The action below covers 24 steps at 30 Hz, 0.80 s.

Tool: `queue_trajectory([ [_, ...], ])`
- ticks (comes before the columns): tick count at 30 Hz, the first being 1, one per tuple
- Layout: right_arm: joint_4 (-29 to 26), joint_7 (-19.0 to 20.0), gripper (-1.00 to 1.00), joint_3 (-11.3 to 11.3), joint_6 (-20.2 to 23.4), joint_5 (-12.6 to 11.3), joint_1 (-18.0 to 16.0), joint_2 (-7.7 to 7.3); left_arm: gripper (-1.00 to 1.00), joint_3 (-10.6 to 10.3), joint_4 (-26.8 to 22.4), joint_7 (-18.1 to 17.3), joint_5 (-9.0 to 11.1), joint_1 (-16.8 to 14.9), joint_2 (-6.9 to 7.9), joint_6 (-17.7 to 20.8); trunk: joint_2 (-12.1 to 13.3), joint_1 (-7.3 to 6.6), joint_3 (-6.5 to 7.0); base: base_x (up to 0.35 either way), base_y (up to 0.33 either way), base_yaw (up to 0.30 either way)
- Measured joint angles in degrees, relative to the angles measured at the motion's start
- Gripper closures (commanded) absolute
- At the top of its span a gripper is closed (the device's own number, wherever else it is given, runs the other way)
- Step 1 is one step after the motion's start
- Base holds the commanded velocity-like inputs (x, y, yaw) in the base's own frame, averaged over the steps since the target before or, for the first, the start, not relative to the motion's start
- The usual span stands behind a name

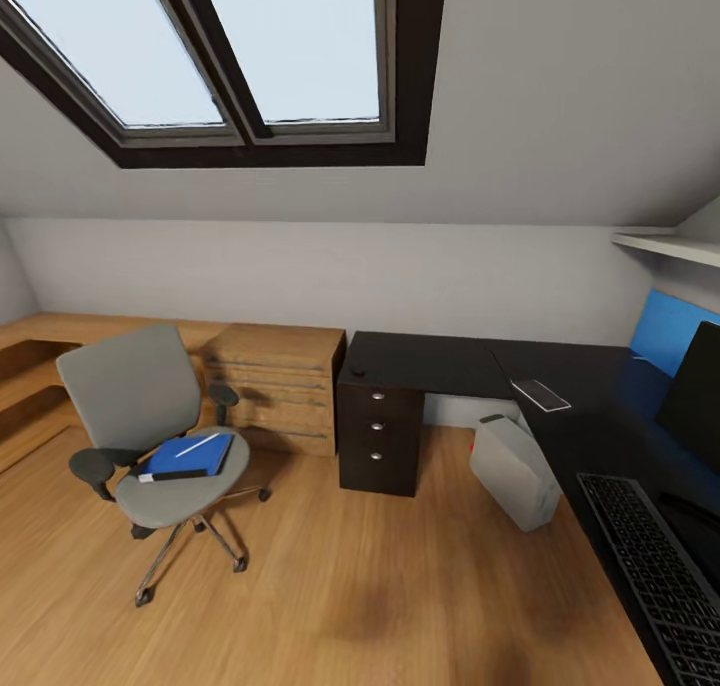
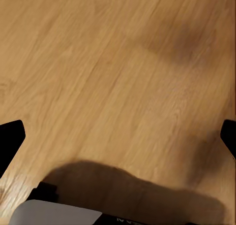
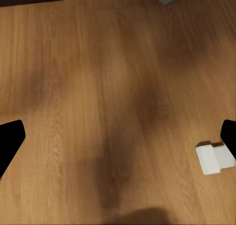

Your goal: In the bedroom, organize the workspace by keeping the computer under the desk, ensuring the monitor is on the desk, placing the keyboard on the desk next to the monitor, placing the mouse on the desk next to the keyboard, moving the folder from the swivel chair onto the desk next to the mouse, stacking the notebook on top of the folder with the pen on top of the notebook, and positioning the swivel chair next to the desk.

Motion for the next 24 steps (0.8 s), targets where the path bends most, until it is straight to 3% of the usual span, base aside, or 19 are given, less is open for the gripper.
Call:
queue_trajectory([
  [24,0.0,0.0,-1.00,0.0,0.0,0.0,0.0,0.00,-1.00,0.0,0.0,-0.2,0.0,0.0,0.07,0.1,0.0,0.00,0.00,0.330,-0.011,0.000],
])
